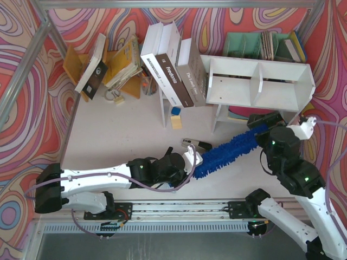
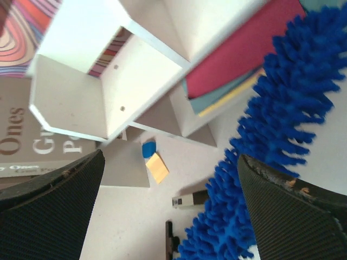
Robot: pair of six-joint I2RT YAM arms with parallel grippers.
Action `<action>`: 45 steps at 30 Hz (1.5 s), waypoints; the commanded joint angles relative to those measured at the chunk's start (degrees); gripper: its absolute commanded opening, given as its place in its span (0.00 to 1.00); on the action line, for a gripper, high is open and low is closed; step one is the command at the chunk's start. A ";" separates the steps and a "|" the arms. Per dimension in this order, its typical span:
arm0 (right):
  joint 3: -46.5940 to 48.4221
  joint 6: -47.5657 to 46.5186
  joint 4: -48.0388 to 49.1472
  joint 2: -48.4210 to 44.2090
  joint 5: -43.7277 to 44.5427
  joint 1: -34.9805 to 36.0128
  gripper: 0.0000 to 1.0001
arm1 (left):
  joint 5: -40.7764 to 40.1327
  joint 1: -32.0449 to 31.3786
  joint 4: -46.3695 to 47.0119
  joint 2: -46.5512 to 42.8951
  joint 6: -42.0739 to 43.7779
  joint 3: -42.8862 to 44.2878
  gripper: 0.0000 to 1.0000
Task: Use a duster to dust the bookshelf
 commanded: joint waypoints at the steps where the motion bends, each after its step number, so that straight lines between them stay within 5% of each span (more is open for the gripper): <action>1: 6.13 -18.54 8.28 2.81 -0.24 0.02 0.96 | -3.35 -2.58 0.73 0.31 -1.75 4.67 0.00; 6: 11.35 -29.70 11.72 4.71 -3.61 0.03 0.97 | -9.04 -5.29 -0.36 -1.80 -2.19 5.18 0.00; 15: 12.85 -35.65 15.14 2.56 -1.13 0.01 0.96 | -19.02 -6.50 -4.43 -10.31 -1.04 4.92 0.00; 33: 2.41 -25.45 12.81 -1.50 -3.88 0.08 0.96 | -43.92 -6.51 1.58 -15.12 -3.34 10.36 0.00; 45: -0.18 -22.45 13.43 0.41 -4.75 0.04 0.96 | -44.08 -6.50 3.29 -7.76 -14.49 15.45 0.00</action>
